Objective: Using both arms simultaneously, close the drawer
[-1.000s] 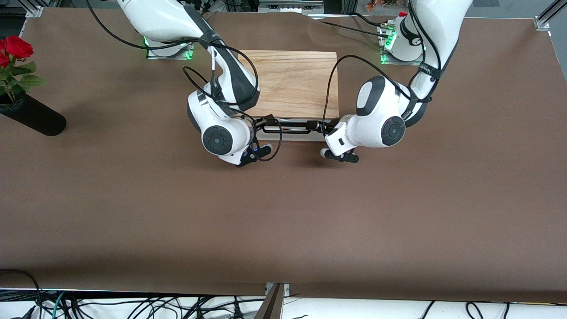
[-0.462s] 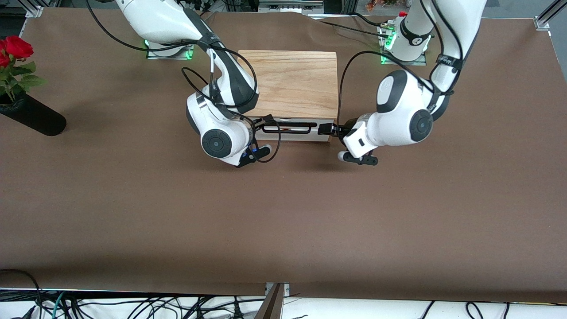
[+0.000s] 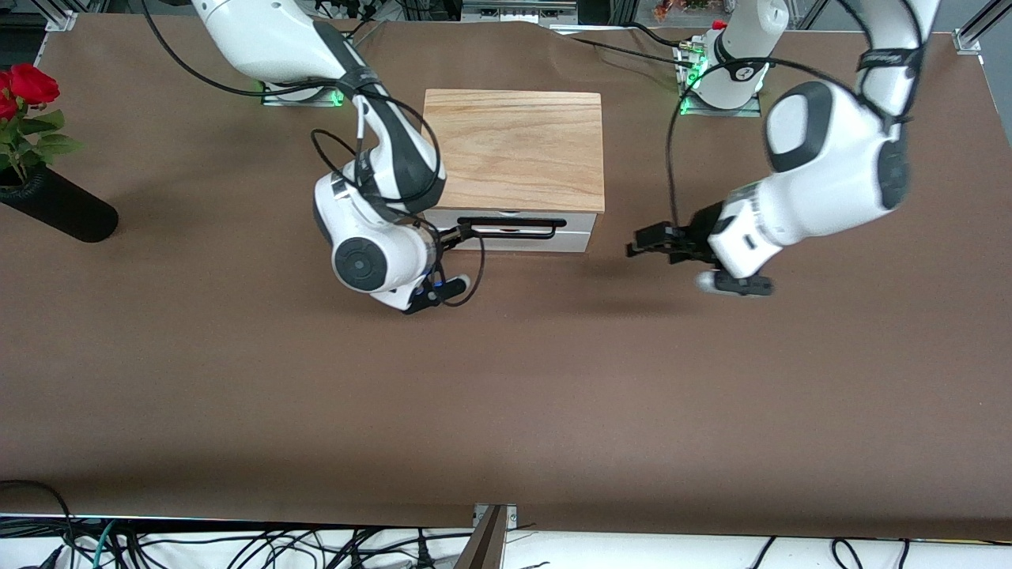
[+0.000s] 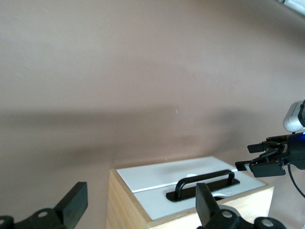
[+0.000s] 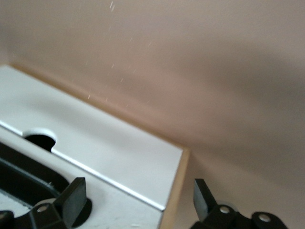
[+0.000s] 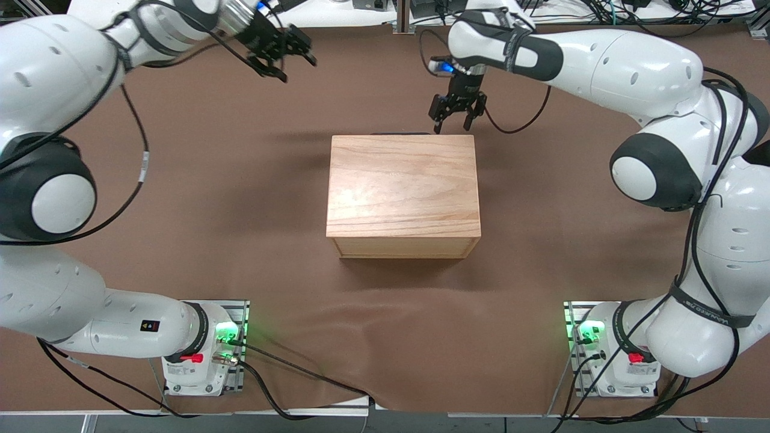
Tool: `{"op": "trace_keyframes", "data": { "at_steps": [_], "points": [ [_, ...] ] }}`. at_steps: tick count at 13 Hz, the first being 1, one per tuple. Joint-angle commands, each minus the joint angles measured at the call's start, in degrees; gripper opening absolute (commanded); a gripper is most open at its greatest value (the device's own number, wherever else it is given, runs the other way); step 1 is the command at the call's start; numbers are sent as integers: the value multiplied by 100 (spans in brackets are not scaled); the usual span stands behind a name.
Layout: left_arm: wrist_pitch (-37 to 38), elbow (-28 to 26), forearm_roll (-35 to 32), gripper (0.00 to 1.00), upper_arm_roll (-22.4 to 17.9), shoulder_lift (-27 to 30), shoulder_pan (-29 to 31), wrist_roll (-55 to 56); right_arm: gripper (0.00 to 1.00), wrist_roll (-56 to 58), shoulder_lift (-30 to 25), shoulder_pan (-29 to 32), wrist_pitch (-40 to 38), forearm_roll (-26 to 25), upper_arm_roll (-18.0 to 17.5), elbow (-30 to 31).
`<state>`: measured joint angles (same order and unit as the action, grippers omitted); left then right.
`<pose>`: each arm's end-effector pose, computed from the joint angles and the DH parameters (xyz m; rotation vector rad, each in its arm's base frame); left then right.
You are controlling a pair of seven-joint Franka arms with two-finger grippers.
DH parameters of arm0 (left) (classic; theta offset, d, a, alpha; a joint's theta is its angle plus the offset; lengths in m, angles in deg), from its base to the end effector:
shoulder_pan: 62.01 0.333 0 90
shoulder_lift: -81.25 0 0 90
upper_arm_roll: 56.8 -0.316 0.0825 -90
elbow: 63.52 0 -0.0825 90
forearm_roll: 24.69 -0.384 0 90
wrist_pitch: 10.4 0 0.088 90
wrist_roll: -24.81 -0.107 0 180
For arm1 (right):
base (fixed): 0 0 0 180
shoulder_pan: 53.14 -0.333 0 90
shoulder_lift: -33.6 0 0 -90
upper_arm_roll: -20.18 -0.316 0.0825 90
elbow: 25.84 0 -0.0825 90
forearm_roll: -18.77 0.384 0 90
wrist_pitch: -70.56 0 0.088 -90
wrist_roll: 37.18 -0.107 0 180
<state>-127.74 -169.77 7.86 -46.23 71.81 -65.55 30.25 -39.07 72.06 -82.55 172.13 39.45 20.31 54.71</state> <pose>0.5852 -0.1724 0.4449 2.6023 0.1448 -0.0856 0.5880 0.3653 0.2915 -2.8018 -0.4961 0.5509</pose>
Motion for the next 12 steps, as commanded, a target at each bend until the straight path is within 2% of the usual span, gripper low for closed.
{"op": "trace_keyframes", "data": {
  "at_steps": [1,3,6,9,12],
  "points": [
    [419,-186,-544,100,32,643,256,-25,100,21,39,155,-15,-90,30,-416],
    [1095,147,-1598,100,-169,890,275,-25,100,152,39,182,-6,-90,310,-592],
    [2009,691,-2505,100,-590,1076,231,-34,100,767,39,182,230,-99,759,-848],
    [2715,1255,-3078,100,-872,997,222,-69,100,812,-5,182,232,-125,1180,-1041],
    [2813,1519,-3272,100,-1188,821,222,-567,100,830,-58,173,205,-125,1752,-1199]
  ]
}}
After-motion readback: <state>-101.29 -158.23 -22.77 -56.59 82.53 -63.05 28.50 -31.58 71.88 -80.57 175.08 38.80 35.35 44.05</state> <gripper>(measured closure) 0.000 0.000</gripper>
